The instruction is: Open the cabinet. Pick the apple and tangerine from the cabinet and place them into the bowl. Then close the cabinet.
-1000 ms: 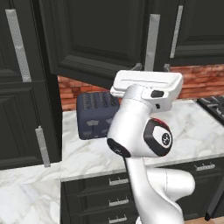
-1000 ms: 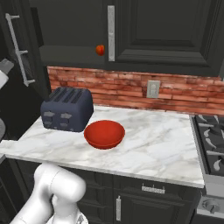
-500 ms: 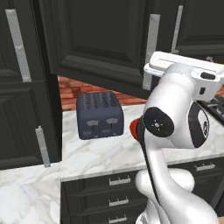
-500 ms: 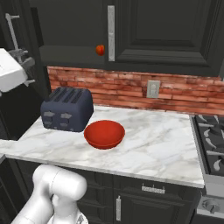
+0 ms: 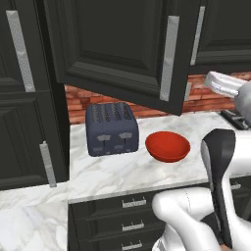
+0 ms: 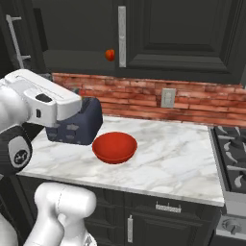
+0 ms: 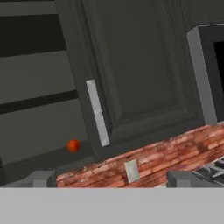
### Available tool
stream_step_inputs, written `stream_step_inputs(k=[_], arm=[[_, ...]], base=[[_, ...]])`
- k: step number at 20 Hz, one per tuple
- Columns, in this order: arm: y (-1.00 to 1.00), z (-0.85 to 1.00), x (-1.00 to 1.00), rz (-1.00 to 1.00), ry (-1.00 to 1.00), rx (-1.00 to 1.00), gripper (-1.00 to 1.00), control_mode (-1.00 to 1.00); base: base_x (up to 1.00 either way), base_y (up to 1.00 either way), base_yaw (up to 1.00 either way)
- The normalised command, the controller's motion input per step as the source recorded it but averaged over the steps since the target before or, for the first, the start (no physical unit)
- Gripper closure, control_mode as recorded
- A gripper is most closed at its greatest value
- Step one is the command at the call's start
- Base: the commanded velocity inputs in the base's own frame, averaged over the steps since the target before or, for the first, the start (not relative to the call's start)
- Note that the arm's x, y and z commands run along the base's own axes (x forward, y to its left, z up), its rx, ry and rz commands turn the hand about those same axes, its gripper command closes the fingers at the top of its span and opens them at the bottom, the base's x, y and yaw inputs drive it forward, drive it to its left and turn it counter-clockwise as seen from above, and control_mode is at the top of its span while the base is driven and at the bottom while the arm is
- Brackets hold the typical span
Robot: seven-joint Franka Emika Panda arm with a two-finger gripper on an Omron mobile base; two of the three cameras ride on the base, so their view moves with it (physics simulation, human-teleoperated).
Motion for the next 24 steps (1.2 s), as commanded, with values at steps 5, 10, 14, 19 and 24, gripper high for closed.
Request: stream_step_inputs(k=[5, 10, 14, 19, 24], arm=[[-0.01, -0.34, -0.02, 0.58, 0.27, 0.16, -1.0, -1.0], [-0.02, -0.01, 0.1, 0.51, 0.33, 0.12, -1.0, -1.0], [0.02, -0.1, 0.46, 0.37, 0.21, 0.04, -1.0, -1.0], [0.1, -0.38, 0.44, 0.16, 0.01, 0.06, -1.0, -1.0], [0.02, -0.08, 0.61, 0.12, 0.0, 0.12, -1.0, -1.0]], base=[[0.0, 0.0, 0.0], [0.0, 0.0, 0.0], [0.0, 0.0, 0.0], [0.0, 0.0, 0.0], [0.0, 0.0, 0.0]])
